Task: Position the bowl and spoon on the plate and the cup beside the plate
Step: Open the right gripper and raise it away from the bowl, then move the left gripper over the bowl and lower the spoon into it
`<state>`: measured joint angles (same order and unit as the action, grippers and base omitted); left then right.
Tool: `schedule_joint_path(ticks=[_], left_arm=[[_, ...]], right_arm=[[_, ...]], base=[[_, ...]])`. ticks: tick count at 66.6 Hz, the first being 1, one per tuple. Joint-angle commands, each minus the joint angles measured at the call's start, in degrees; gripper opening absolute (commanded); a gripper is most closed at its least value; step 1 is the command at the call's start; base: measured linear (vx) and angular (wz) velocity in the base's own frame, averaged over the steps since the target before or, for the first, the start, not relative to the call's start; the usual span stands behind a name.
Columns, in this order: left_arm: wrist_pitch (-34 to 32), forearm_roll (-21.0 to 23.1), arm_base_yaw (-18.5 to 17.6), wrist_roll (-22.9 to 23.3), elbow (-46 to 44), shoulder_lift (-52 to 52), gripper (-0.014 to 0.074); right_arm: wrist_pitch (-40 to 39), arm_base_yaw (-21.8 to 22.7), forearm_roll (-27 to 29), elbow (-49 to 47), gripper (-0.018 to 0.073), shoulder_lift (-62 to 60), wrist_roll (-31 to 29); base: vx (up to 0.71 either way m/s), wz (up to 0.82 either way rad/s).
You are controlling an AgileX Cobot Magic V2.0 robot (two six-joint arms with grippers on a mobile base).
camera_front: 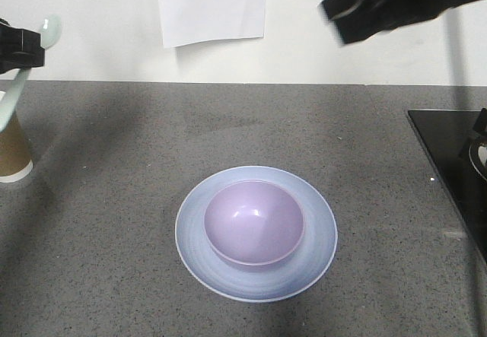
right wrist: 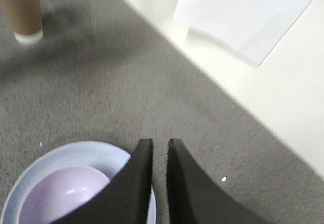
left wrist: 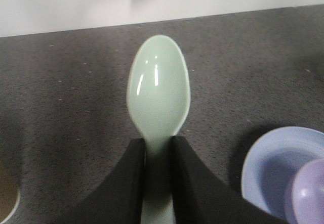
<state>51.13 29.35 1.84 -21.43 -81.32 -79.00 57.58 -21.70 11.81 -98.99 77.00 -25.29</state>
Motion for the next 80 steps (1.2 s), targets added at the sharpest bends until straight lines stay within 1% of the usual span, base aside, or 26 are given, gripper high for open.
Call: schedule_joint_path(ticks=[1, 6, 11, 15, 20, 24, 28, 33, 37, 45, 50, 54, 63, 71, 80], left_arm=[[0.6, 10.3, 0.0, -7.1, -1.5, 1.7, -0.0006], [3.8, 17.9, 0.0, -12.6, -1.5, 1.7, -0.0006], [7.0, 22.9, -1.2, -16.0, -1.5, 1.7, -0.0006], [8.7, 24.5, -3.2, -17.8, -1.5, 1.7, -0.0006], [9.1, 24.6, -6.7, -18.0, -1.5, 1.7, -0.0006], [8.4, 24.1, -10.0, -18.0, -1.5, 1.6, -0.0008], [7.0, 23.1, -13.4, -17.9, -1.5, 1.6, -0.0008], [5.2, 20.1, -17.7, -17.5, -1.5, 1.3, -0.0008], [5.1, 18.2, -21.0, -16.5, -1.5, 0.6, -0.0008], [4.8, 13.0, -27.1, -12.3, -1.5, -2.5, -0.0008], [4.5, 9.4, -29.7, -10.6, -1.5, -4.6, -0.0008], [4.3, 6.5, -31.3, -8.6, -1.5, -6.2, -0.0008], [3.3, 2.4, -33.5, -4.8, -1.5, -9.7, -0.0008], [4.2, 1.2, -34.2, -2.9, -1.5, -12.2, -0.0008], [3.7, 0.6, -34.7, -2.6, -1.5, -14.3, -0.0008]], right_arm=[[-3.4, 0.5, -1.7, -0.8, -0.0011, -6.6, 2.6], [-2.9, 0.5, -5.0, 4.2, -0.0005, -12.0, 5.4], [-2.8, 0.5, -8.9, 11.2, -0.0004, -18.0, 8.5], [-4.3, 0.5, -12.4, 19.8, -0.0004, -23.7, 11.7], [-6.3, 0.5, -15.4, 29.2, -0.0004, -29.9, 14.7], [-8.2, 0.5, -18.3, 36.7, -0.0004, -34.4, 17.4], [-9.6, 0.5, -20.1, 41.8, -0.0004, -38.1, 20.4], [-11.3, 0.5, -22.6, 48.1, -0.0004, -41.6, 23.1], [-11.7, 0.5, -23.9, 51.1, -0.0004, -43.7, 24.7], [-11.8, 0.5, -25.1, 55.3, -0.0004, -46.2, 26.9], [-11.7, 0.5, -25.5, 56.4, -0.0004, -46.8, 27.3], [-11.6, 0.5, -25.8, 56.9, -0.0004, -47.1, 27.3], [-11.4, 0.5, -25.8, 56.9, -0.0003, -47.2, 27.3], [-11.4, 0.5, -26.2, 56.9, -0.0003, -47.2, 27.3], [-11.4, 0.5, -26.2, 56.9, -0.0003, -47.2, 27.3]], base=[[0.00, 0.00], [0.00, 0.00], [0.00, 0.00], [0.00, 0.00], [0.00, 0.00], [0.00, 0.00], [0.00, 0.00], [0.00, 0.00], [0.00, 0.00], [0.00, 0.00], [0.00, 0.00], [0.00, 0.00], [0.00, 0.00], [0.00, 0.00], [0.00, 0.00]])
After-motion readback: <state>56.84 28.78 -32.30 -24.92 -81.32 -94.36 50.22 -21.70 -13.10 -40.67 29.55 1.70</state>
